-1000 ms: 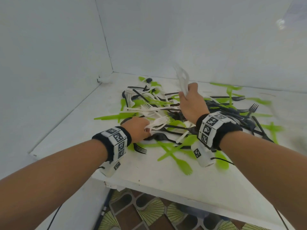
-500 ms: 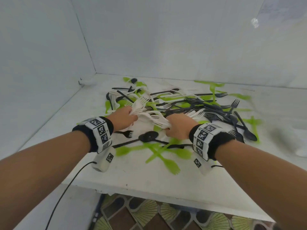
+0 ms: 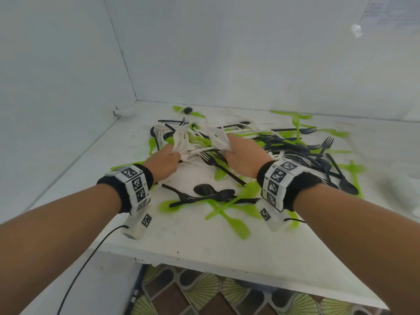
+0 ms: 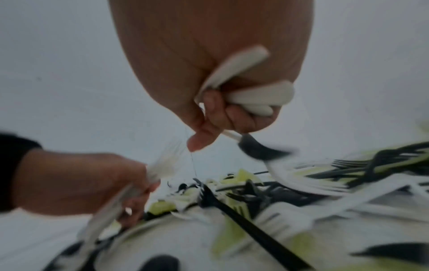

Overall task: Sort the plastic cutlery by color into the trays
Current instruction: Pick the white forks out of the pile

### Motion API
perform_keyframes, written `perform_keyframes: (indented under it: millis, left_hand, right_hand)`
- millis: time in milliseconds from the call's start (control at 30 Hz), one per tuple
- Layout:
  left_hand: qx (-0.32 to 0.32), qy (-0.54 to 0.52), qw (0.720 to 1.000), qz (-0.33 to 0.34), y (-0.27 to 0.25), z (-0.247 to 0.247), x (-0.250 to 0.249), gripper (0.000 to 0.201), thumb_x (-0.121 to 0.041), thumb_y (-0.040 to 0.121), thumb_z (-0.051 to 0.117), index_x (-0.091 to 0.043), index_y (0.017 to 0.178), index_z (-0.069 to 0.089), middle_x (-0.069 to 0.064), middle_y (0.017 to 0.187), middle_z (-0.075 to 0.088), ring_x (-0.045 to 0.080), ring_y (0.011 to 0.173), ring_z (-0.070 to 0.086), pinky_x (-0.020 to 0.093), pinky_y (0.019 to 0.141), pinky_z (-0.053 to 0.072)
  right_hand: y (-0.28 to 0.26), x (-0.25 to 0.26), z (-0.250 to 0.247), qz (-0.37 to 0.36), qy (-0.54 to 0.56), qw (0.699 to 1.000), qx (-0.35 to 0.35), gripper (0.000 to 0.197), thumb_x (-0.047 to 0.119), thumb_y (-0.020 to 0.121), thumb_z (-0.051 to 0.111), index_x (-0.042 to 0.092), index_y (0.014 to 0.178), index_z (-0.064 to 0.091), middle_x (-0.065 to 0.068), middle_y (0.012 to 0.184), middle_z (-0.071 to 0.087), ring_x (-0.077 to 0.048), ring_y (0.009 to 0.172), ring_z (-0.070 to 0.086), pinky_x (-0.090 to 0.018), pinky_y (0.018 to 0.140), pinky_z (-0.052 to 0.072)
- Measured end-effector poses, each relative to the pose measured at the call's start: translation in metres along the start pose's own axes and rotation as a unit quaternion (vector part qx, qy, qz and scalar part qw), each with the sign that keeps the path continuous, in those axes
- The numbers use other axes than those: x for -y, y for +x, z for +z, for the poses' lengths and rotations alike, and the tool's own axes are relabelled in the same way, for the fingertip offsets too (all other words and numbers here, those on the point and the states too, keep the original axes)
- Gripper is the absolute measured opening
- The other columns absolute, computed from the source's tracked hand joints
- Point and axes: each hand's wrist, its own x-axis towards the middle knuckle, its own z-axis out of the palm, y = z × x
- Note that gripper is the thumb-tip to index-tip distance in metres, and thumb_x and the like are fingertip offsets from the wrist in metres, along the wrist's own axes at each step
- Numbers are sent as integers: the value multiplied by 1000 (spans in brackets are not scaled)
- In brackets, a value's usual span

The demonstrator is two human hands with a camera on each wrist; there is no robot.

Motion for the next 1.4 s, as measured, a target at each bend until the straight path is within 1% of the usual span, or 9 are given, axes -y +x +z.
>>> perform_keyframes:
  millis: [133,267,433,667,933,1067,1133,1233,1400]
  left_hand:
    - [8,-80,996,-29,0,0,6,18,-28,104,38,-12,109,45,14,89,60,25,74,61,48,83,56]
    - [19,-121,992,-37,-3,1,6,10,-23,103,41,-15,98,41,10,83,47,18,61,43,29,54,38]
    - [5,-73,997,-22,-7,-11,14,18,-28,99,50,-15,88,52,5,74,50,19,61,44,26,54,36]
    - [-53,29,997,40,-14,-32,44,24,-28,103,47,-12,88,58,6,85,60,22,78,53,36,73,41]
    - [-67,165,978,111,-23,-25,68,24,-28,100,53,-27,77,48,-6,76,56,20,73,54,33,63,39]
    - [-49,339,920,189,-20,-23,67,10,-21,97,49,-23,100,59,-1,92,64,28,82,59,33,64,40]
    - [-26,437,861,260,-14,-27,63,28,-13,94,52,-20,119,61,3,95,64,31,78,60,33,62,39]
    - [32,535,793,290,1,-37,53,48,-8,95,49,-25,140,52,4,100,64,31,78,62,35,62,37]
    - [116,572,770,257,13,-33,38,57,-18,103,45,-35,155,31,4,111,60,29,90,61,31,68,35]
  right_hand:
    - [9,26,-10,56,181,980,-57,22,27,94,50,12,97,65,1,88,76,-18,78,61,-33,69,46]
    - [9,43,-7,104,368,923,-45,27,28,91,49,13,99,70,5,84,79,-9,65,52,-31,64,40]
    - [13,52,5,103,474,873,-45,30,30,93,51,9,106,69,0,93,79,-6,51,45,-30,58,34]
    - [29,59,31,61,431,898,-62,23,39,93,57,19,91,67,3,90,76,-8,67,52,-31,67,40]
    - [60,47,60,106,371,920,-64,38,25,104,50,12,136,33,-8,93,71,-12,65,59,-27,58,45]
    - [75,43,63,82,351,933,-4,29,18,104,44,11,132,39,1,90,76,-13,66,60,-30,63,49]
    - [84,41,59,85,361,928,14,10,12,104,40,12,112,46,-2,94,71,-14,72,63,-27,63,50]
    - [93,39,52,116,382,916,16,11,17,105,39,11,113,45,-6,95,61,-16,61,65,-26,57,50]
    - [99,30,53,131,329,935,20,42,39,98,48,8,127,48,-10,107,58,-28,94,57,-46,87,51]
